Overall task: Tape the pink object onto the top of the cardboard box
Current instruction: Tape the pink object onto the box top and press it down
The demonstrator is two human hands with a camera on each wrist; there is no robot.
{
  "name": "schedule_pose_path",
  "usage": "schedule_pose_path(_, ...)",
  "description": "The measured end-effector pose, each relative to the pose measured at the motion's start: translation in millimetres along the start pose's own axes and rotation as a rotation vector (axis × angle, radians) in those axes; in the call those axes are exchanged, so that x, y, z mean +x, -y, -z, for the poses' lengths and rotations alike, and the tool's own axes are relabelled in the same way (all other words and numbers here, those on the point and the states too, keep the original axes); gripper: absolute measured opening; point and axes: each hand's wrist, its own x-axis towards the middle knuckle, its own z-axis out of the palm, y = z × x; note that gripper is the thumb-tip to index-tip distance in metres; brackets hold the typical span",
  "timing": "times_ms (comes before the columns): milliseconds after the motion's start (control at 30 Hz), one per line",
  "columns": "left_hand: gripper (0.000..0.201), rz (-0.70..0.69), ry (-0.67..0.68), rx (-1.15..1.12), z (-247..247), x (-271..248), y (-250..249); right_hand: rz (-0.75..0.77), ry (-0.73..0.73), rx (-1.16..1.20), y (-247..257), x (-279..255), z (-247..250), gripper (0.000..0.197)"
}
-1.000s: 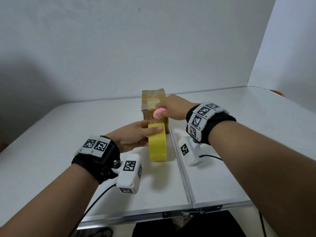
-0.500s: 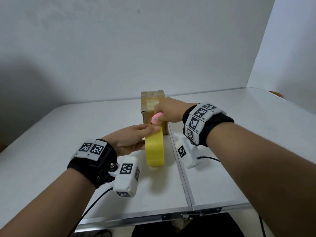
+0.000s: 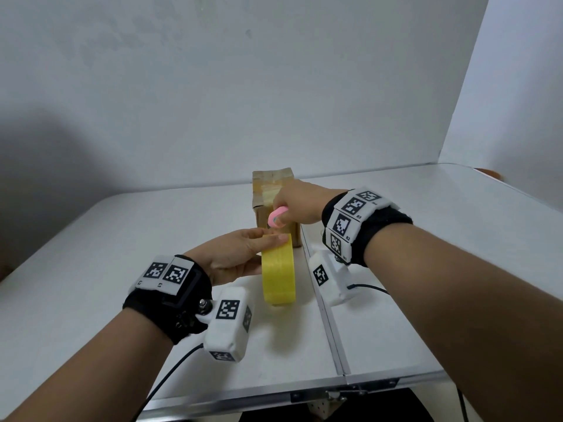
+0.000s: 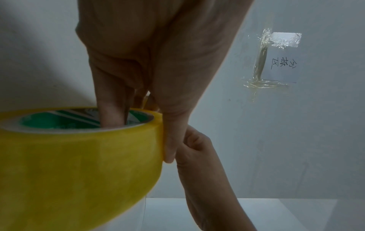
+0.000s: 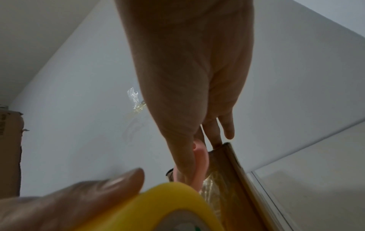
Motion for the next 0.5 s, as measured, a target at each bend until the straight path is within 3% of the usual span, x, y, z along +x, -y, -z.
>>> schedule_pose_path(267,0.045,0.016,-0.012,-0.012,-0.3,0.5,0.5,-0.049,0.063,-0.093,12.4,-3.1,3.5,0.037)
schedule_pose_path(500,0.064,0.019,-0.003,-0.029,0.0,0.8,0.2,-0.045,0.124,-0.204,25.5,-1.1,3.3,0.026)
